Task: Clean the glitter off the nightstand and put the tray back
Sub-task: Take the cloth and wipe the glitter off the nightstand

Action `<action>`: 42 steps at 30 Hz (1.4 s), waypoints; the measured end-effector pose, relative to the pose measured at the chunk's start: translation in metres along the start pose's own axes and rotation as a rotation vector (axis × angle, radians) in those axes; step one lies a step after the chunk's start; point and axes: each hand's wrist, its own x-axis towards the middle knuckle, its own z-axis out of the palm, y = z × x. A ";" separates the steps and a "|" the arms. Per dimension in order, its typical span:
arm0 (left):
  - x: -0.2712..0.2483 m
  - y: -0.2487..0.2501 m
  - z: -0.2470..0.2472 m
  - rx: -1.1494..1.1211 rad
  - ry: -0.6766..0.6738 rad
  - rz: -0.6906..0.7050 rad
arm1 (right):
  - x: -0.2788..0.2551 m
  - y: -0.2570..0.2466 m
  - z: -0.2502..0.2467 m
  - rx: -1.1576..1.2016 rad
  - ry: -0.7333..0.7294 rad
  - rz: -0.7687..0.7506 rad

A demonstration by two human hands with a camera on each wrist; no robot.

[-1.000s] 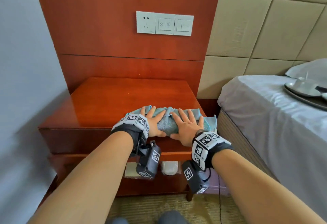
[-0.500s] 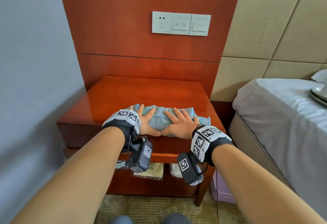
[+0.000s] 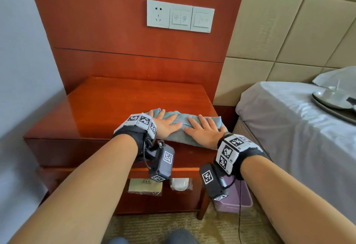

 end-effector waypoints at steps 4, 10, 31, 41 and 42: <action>-0.014 -0.027 0.000 -0.003 0.063 -0.103 | 0.004 -0.035 0.005 -0.020 -0.024 -0.054; -0.030 -0.135 0.010 -0.031 0.107 -0.225 | 0.007 -0.133 0.024 -0.072 -0.046 -0.201; -0.019 -0.123 -0.020 -0.032 0.149 -0.565 | 0.045 -0.176 0.020 -0.066 -0.088 -0.322; 0.043 0.049 -0.013 -0.040 0.172 -0.278 | 0.053 0.000 -0.018 -0.022 -0.009 -0.020; 0.045 0.058 -0.013 -0.047 0.169 -0.264 | 0.052 0.007 -0.019 -0.022 -0.003 0.001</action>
